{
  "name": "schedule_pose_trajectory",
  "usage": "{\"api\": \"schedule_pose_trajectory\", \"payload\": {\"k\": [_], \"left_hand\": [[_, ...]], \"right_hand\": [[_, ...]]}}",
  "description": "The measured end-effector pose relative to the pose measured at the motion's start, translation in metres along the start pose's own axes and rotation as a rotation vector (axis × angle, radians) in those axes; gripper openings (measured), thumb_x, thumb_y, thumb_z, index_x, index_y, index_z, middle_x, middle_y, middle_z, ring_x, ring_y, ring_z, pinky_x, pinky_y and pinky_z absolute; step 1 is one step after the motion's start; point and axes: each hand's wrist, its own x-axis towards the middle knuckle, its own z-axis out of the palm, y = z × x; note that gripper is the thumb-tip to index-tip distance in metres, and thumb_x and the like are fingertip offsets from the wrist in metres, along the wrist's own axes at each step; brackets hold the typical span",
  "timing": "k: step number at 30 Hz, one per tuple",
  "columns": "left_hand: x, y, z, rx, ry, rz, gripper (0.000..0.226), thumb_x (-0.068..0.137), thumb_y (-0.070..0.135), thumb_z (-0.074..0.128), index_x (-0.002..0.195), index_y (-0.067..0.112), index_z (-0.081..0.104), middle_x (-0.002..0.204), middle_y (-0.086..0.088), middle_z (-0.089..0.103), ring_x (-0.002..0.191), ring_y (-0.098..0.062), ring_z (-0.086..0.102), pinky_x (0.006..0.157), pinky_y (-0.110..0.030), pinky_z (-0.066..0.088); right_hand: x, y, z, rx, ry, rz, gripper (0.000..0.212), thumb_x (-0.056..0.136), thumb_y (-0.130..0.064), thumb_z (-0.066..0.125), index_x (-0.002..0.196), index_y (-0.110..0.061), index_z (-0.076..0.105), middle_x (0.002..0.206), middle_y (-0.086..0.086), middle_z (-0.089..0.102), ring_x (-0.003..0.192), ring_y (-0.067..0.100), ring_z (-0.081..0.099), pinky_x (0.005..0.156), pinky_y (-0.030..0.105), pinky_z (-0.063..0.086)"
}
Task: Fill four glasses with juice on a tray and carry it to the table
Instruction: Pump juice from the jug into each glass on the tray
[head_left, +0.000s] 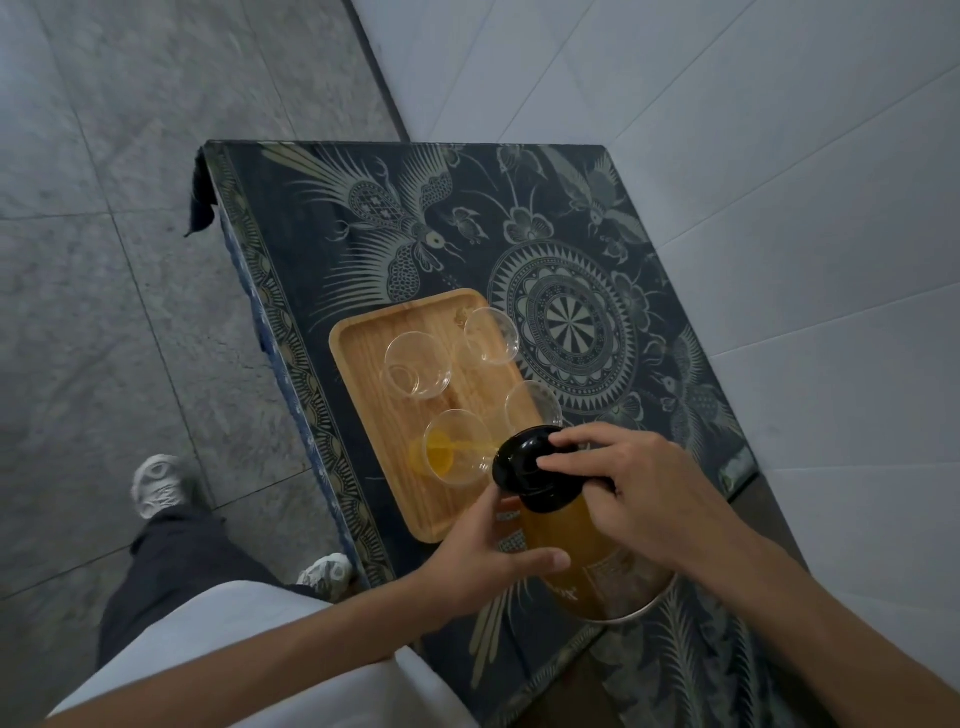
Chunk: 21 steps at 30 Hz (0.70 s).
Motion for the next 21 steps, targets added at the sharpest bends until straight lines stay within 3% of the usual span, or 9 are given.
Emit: {"api": "schedule_pose_trajectory", "payload": {"k": [11, 15, 19, 21], "left_hand": [[-0.007, 0.017, -0.009, -0.054, -0.053, -0.126, 0.089, 0.070, 0.030, 0.095, 0.141, 0.046, 0.045, 0.139, 0.013, 0.057, 0.133, -0.009, 0.053, 0.110, -0.032, 0.047], [-0.006, 0.025, -0.015, -0.092, -0.095, -0.213, 0.084, 0.067, 0.028, 0.096, 0.133, 0.052, 0.048, 0.135, 0.014, 0.056, 0.124, -0.004, 0.054, 0.091, -0.022, 0.053], [-0.004, 0.029, -0.021, -0.153, -0.128, -0.302, 0.083, 0.065, 0.022, 0.097, 0.130, 0.048, 0.054, 0.137, 0.009, 0.057, 0.127, -0.012, 0.055, 0.107, -0.041, 0.054], [-0.003, 0.032, -0.023, -0.175, -0.140, -0.337, 0.083, 0.062, 0.021, 0.099, 0.128, 0.046, 0.055, 0.135, 0.008, 0.059, 0.127, -0.015, 0.058, 0.107, -0.046, 0.054]], "right_hand": [[0.003, -0.013, -0.006, 0.011, -0.023, 0.064, 0.054, 0.079, -0.023, 0.045, 0.117, -0.047, 0.074, 0.133, -0.024, 0.065, 0.110, 0.004, 0.065, 0.090, 0.037, 0.058], [0.003, -0.019, -0.009, 0.014, -0.026, 0.095, 0.053, 0.081, -0.021, 0.047, 0.117, -0.049, 0.074, 0.133, -0.024, 0.065, 0.112, 0.004, 0.064, 0.091, 0.036, 0.057], [0.006, -0.025, -0.012, 0.016, -0.034, 0.118, 0.054, 0.080, -0.022, 0.046, 0.119, -0.048, 0.073, 0.133, -0.026, 0.064, 0.115, 0.004, 0.063, 0.094, 0.034, 0.056], [0.007, -0.027, -0.013, 0.031, -0.033, 0.132, 0.054, 0.079, -0.022, 0.047, 0.119, -0.048, 0.073, 0.133, -0.026, 0.064, 0.115, 0.004, 0.063, 0.095, 0.035, 0.056]]}}
